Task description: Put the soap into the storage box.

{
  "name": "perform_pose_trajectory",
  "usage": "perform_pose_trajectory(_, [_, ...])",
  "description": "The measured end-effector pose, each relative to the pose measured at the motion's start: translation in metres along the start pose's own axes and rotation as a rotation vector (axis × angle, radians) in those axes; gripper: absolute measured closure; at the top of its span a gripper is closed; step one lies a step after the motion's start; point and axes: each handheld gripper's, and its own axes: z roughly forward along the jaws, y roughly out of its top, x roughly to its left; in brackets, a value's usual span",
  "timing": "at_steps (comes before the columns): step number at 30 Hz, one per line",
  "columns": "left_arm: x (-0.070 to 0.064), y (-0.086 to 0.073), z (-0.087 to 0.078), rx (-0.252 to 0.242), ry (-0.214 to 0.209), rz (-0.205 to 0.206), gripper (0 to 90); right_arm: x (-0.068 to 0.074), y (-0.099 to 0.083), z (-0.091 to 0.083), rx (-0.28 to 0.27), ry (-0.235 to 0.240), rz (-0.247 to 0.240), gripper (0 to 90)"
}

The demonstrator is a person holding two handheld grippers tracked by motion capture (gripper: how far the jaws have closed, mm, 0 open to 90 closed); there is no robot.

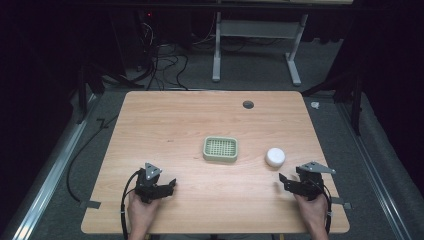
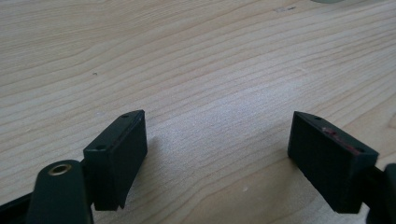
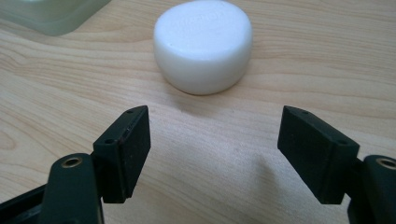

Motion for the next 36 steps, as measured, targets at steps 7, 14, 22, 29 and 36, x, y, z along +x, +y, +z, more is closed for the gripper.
perform_pose_trajectory(7, [0.0,0.0,0.0,0.0,-0.001,0.001,20.2,0.003,0.007,0.001,-0.008,0.005,-0.003,26.1])
perform_pose_trajectory(14, [0.0,0.0,0.0,0.0,-0.001,0.0,20.2,0.005,0.018,0.005,-0.009,0.022,-0.003,24.9])
perform_pose_trajectory(22, [0.0,0.0,0.0,0.0,0.0,0.0,20.2,0.006,0.031,0.013,-0.009,0.017,0.011,20.3])
perform_pose_trajectory(29, [0.0,0.0,0.0,0.0,0.0,0.0,20.2,0.007,0.041,0.021,0.003,-0.002,0.012,17.4])
perform_pose_trajectory(36, [0.0,0.0,0.0,0.0,0.0,0.0,20.2,0.009,0.051,0.031,0.013,-0.005,0.006,15.4])
